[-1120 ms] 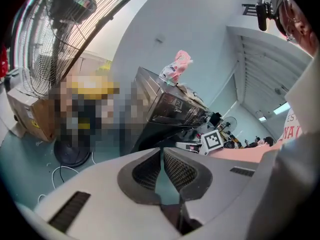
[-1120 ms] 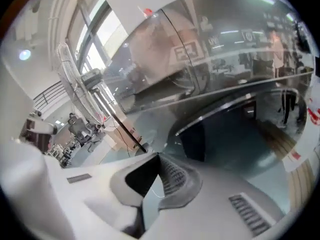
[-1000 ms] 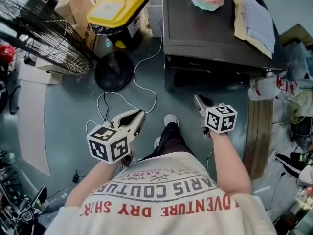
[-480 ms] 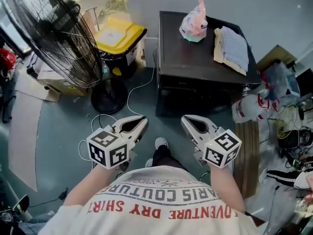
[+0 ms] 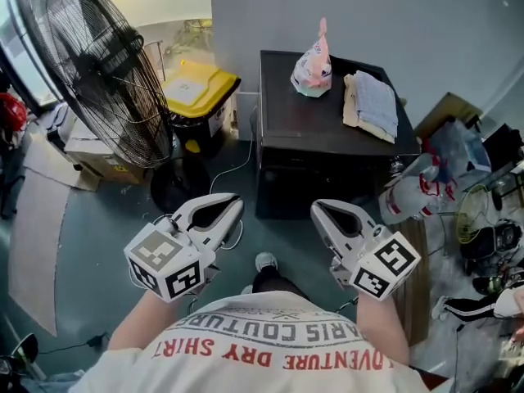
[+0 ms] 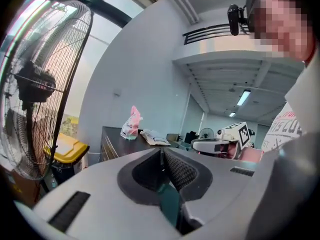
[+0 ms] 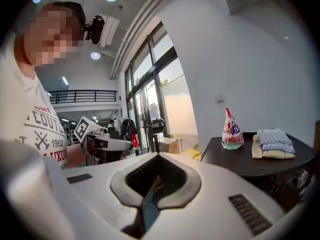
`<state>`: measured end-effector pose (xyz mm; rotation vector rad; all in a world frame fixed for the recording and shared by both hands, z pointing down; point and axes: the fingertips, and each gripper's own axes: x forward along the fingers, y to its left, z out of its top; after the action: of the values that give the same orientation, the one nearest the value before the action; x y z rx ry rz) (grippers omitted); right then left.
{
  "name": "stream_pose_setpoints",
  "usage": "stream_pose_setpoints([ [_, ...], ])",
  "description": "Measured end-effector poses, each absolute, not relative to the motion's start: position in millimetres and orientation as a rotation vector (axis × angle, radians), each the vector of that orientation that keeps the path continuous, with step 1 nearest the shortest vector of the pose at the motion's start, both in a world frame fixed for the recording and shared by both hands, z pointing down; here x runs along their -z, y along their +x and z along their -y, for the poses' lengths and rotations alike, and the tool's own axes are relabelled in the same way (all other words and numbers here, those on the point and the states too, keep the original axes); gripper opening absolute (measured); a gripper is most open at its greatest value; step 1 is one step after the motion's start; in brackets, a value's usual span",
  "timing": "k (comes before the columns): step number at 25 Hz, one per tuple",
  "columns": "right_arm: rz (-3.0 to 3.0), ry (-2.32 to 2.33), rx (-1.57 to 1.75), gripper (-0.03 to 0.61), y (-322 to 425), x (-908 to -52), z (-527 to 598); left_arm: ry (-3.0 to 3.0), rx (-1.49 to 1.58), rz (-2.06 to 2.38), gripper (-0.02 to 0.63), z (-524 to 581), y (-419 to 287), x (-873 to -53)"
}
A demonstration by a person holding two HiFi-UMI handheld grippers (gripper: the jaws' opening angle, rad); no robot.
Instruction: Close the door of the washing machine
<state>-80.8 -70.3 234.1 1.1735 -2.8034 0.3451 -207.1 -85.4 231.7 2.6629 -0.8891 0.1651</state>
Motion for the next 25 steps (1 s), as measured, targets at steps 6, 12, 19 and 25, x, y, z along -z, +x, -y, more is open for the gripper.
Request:
stream_pose_setpoints([
  [6, 2.815, 1.203, -0.371, 0.021, -82.0, -240.6, 62.5, 2.660, -0.167, 0.879, 0.043, 81.6, -203.2, -239.3],
  [12, 2.794, 1.218, -0.390, 0.021, -79.0, -246.7, 57.1, 2.650, -0.166, 0.865, 0.043, 77.7, -197.6, -248.9],
  [19, 2.766, 1.223, -0.419, 0.021, -75.6, -253.5, 63.9, 2.658, -0.220, 0.849, 0.043, 83.2, -190.6, -257.4],
  [25, 2.762, 1.202, -0.430, 0.021, -85.5, -257.7, 70.6, 2.660, -0.244, 0.818, 0.043, 84.2, -191.8, -262.3],
])
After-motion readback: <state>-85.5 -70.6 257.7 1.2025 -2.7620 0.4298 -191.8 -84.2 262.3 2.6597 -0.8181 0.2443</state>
